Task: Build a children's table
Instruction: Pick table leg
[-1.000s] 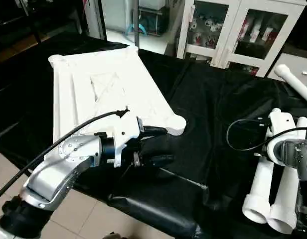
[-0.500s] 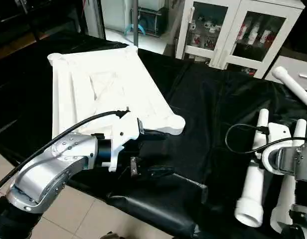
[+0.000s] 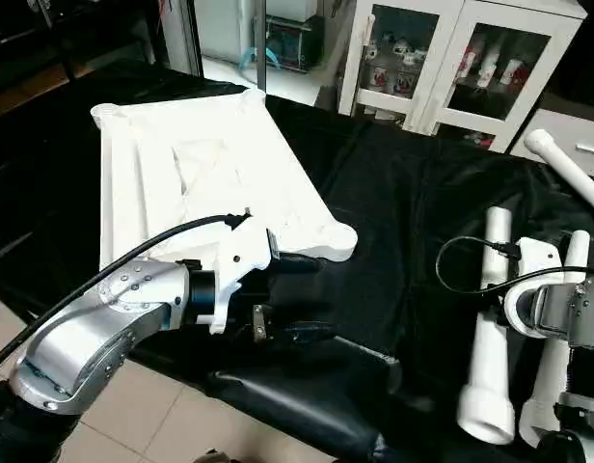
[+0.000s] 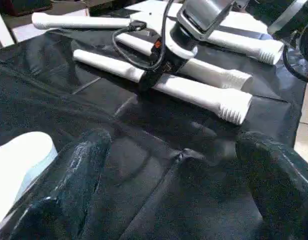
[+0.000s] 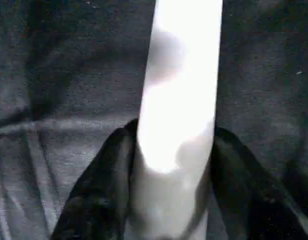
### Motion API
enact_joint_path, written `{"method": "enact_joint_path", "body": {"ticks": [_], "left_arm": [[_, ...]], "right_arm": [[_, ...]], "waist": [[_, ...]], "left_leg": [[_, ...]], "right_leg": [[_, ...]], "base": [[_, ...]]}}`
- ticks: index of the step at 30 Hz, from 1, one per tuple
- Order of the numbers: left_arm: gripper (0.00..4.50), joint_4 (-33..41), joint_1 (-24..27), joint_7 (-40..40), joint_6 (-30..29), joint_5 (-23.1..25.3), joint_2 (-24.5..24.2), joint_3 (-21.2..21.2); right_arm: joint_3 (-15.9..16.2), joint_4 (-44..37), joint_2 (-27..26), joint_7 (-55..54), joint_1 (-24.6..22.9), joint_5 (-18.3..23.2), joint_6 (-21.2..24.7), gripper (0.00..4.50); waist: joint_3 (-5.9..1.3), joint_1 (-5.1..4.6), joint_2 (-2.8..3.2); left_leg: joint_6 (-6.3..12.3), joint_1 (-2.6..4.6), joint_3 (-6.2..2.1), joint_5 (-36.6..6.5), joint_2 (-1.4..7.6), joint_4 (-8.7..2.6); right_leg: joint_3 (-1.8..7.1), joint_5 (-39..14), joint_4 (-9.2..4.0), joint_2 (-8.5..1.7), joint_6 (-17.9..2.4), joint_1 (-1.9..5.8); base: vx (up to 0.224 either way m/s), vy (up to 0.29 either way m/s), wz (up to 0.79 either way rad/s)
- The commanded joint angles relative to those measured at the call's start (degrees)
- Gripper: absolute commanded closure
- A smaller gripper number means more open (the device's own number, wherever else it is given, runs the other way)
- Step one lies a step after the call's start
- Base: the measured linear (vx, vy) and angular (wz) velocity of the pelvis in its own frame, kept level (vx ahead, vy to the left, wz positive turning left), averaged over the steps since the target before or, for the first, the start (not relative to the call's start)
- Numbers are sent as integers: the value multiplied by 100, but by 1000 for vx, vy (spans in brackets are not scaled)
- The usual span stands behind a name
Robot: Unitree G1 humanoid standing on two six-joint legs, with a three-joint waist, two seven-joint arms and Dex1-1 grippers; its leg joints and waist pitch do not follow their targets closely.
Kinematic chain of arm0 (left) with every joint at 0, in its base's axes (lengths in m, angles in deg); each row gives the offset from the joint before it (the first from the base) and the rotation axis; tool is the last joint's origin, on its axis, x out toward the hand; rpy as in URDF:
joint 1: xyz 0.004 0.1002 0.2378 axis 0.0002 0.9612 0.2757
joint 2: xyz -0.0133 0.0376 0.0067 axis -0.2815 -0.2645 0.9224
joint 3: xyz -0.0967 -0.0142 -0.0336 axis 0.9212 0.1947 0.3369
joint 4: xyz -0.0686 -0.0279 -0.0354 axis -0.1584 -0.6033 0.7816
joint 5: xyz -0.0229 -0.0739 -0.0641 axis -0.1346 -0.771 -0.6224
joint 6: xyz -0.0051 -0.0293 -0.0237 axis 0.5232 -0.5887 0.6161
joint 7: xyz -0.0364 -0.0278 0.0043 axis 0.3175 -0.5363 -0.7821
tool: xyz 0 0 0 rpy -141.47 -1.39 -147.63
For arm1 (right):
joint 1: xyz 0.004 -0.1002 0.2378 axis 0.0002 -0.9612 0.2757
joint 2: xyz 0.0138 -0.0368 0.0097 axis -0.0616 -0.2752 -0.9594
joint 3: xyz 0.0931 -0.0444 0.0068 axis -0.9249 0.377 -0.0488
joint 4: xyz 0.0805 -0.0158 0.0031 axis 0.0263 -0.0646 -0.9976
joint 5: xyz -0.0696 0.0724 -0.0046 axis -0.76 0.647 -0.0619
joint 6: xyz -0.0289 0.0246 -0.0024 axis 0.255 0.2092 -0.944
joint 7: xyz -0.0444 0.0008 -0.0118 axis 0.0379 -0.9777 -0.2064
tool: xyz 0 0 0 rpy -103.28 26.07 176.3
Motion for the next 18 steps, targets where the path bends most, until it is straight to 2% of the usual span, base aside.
{"method": "enact_joint_path", "body": {"ticks": [1, 3, 4, 5, 7, 8, 9, 11, 12, 13, 14, 15, 16, 17, 18], "left_arm": [[0, 65, -93, 37, -40, 86, -40, 77], [0, -17, -112, 37, 15, 188, -79, 81], [0, -122, -142, 101, 46, 230, -49, 147], [0, -171, -156, 132, 53, 240, -33, 190], [0, -304, -218, 230, 54, 238, 22, 303], [0, -399, -278, 320, 51, 231, 85, 375], [0, -562, -421, 552, -19, 137, 292, 545], [0, -876, -751, 1060, -193, -111, 763, 900], [0, -1016, -905, 1277, -260, -228, 970, 1049], [0, -1016, -905, 1277, -260, -228, 970, 1049], [0, -1168, -1072, 1498, -329, -336, 1195, 1209], [0, -1386, -1298, 1789, -466, -534, 1486, 1410], [0, -1427, -1337, 1839, -495, -567, 1536, 1441], [0, -1762, -1660, 2166, -794, -902, 1972, 1681], [0, -1910, -1811, 2268, -968, -1096, 2190, 1781]], "right_arm": [[-107, -23, -14, -15, 124, 79, 48, 263], [-143, -56, -48, -19, 166, 115, 14, 271], [-224, -193, -131, 31, 247, 232, -186, 277], [-279, -271, -186, 50, 301, 289, -252, 280], [-440, -491, -314, 89, 526, 428, -207, 282], [-451, -620, -327, 142, 666, 502, -180, 283], [-459, -763, -313, 259, 912, 632, -122, 283], [-396, -968, -257, 572, 1280, 930, -102, 284], [-330, -1059, -230, 769, 1390, 1101, -139, 284], [-330, -1059, -230, 769, 1390, 1101, -139, 284], [-253, -1159, -204, 985, 1492, 1297, -195, 284], [-340, -1249, -303, 1233, 1689, 1636, -255, 284], [-364, -1261, -329, 1277, 1719, 1700, -262, 284], [-590, -1308, -585, 1628, 1970, 2224, -296, 284], [-702, -1299, -722, 1789, 2085, 2456, -294, 284]], "waist": [[-365, 23, -41], [-366, 27, -11], [-366, 17, 4], [-371, 19, 43], [-379, -6, 23], [-383, -2, 39], [-369, -10, 59], [-383, 12, 59], [-382, 34, 71], [-383, 55, 64], [-385, 66, 63], [-398, 75, 81], [-416, 83, 57], [-421, 89, 45], [-427, 89, 41]], "left_leg": [[-339, 33, -109, -671, 211, -415], [-357, 46, -112, -701, 211, -415], [-372, 41, -108, -724, 205, -415], [-388, 38, -123, -774, 201, -419], [-383, 42, -120, -795, 194, -417], [-389, 49, -123, -773, 200, -413], [-398, 53, -117, -824, 197, -415], [-395, 65, -112, -836, 192, -396], [-368, 58, -105, -846, 183, -384], [-343, 69, -110, -848, 195, -380], [-301, 29, -123, -743, 197, -389], [-284, 34, -122, -699, 201, -372], [-221, 24, -122, -578, 202, -364], [-167, 6, -116, -530, 191, -354], [-141, 7, -109, -537, 181, -342]], "right_leg": [[250, -1471, -414, -291, -737, 251], [249, -1486, -415, -290, -726, 245], [252, -1457, -418, -283, -725, 241], [246, -1491, -412, -289, -715, 250], [246, -1434, -413, -272, -741, 253], [246, -1378, -396, -273, -761, 250], [244, -1358, -402, -260, -817, 243], [251, -1309, -388, -261, -880, 254], [252, -1254, -391, -262, -924, 269], [256, -1236, -406, -274, -942, 263], [251, -1142, -379, -279, -942, 290], [252, -990, -364, -277, -983, 293], [252, -785, -358, -277, -1044, 302], [246, -684, -346, -276, -1144, 306], [246, -682, -345, -280, -1185, 309]], "base": [[0, 0, 0], [0, 0, 0], [0, 0, 0], [0, 0, 0], [0, 0, 0], [0, 0, 0], [0, 0, 0], [0, 0, 0], [0, 0, 0], [0, 0, 0], [0, 0, 0], [0, 0, 0], [0, 0, 0], [0, 0, 0], [0, 0, 0]]}}
